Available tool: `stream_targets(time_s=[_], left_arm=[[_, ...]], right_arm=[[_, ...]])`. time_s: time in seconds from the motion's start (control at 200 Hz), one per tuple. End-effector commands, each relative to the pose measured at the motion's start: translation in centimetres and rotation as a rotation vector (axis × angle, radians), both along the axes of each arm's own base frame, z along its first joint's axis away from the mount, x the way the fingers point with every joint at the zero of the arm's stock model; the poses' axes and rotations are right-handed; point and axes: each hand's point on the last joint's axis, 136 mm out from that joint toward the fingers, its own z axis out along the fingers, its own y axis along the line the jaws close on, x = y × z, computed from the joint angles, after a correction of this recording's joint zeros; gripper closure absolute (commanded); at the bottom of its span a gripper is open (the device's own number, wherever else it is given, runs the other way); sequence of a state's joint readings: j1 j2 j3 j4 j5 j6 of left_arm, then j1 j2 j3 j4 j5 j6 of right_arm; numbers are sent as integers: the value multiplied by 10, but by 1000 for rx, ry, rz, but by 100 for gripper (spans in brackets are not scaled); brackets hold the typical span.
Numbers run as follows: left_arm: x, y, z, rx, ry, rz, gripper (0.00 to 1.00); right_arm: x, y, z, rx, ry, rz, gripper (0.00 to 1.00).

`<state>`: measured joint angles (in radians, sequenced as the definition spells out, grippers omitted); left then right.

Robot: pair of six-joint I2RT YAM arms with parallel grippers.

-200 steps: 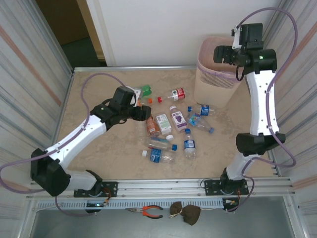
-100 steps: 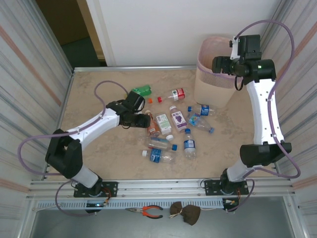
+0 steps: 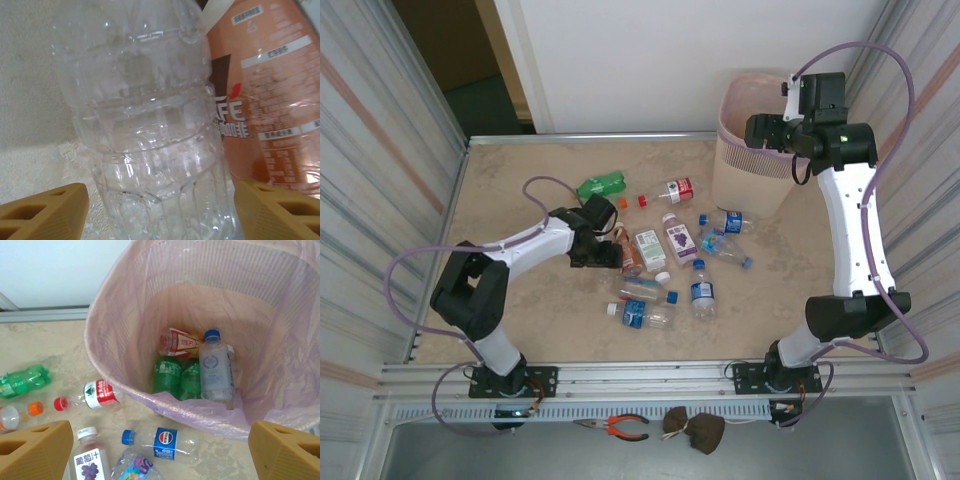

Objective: Put the plastic bottles in the bin

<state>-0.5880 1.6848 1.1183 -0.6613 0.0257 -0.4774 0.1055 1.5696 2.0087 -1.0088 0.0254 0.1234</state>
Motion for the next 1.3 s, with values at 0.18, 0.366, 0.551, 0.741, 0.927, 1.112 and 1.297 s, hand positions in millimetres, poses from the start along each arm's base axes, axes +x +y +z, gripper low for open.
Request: stream_targets(time_s=[0.18, 0.366, 0.551, 0.741, 0.927, 1.112, 1.297], left_arm=[[-5, 16, -21, 12, 52, 56, 24], [-5, 24, -25, 34, 61, 56, 27], [-4, 32, -30, 42, 71, 66, 32], [-9, 41, -32, 62, 81, 80, 35], [-13, 50, -32, 92, 88, 96, 35], [-16, 45, -26, 63, 95, 70, 29], [-18, 36, -24, 14, 110, 41, 24]], right_arm=[[-9, 6, 16, 30, -49, 9, 11], [-9, 8, 17, 32, -49, 16, 11], [-9, 10, 18, 35, -52, 20, 11], [-9, 12, 17, 37, -49, 26, 11], [-9, 14, 16, 37, -45, 30, 11], [-10, 14, 18, 37, -50, 31, 11], [-11, 17, 20, 40, -53, 36, 11]])
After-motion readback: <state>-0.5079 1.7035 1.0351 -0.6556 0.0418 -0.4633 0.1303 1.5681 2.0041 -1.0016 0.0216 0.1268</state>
